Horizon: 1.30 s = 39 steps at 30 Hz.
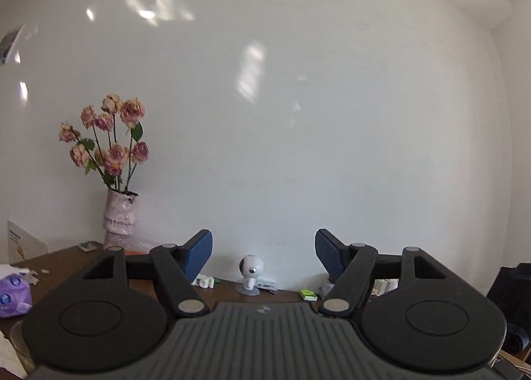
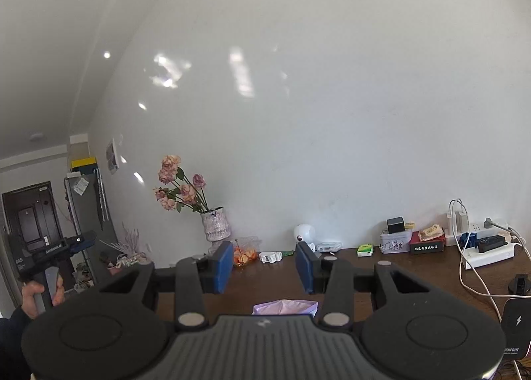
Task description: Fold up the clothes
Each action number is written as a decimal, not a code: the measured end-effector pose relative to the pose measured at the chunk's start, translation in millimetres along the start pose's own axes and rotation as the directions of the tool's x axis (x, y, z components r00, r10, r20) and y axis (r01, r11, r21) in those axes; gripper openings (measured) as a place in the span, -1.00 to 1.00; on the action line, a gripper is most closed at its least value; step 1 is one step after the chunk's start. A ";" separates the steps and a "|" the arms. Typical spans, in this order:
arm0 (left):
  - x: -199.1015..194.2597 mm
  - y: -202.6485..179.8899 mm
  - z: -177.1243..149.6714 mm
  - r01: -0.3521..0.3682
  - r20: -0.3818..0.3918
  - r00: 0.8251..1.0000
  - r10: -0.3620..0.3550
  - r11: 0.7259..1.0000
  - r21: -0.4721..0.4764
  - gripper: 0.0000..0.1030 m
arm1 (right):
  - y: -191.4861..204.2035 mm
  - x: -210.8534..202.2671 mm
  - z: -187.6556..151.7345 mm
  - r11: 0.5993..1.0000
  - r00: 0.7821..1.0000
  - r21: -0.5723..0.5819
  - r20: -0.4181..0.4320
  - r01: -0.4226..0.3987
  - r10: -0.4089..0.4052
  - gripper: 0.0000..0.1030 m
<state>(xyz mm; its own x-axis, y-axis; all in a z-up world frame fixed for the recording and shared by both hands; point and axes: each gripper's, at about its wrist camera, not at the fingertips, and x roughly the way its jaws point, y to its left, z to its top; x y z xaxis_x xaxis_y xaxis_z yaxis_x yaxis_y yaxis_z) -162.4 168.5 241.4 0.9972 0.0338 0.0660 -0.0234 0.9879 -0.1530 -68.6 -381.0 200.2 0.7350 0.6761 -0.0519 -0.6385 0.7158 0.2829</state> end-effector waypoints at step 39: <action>23.4 -106.2 56.6 0.256 -0.421 0.901 -0.105 0.912 0.320 0.99 | 67.5 -80.0 85.3 0.937 0.942 -0.347 -0.307 0.022 -0.136 0.76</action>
<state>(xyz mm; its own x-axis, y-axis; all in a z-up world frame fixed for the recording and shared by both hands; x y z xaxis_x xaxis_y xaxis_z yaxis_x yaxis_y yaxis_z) -140.5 72.9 315.0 0.9305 -0.1365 -0.3399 0.2111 0.9582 0.1931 -151.0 -401.7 305.1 0.7090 0.5934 -0.3811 -0.6618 0.7465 -0.0687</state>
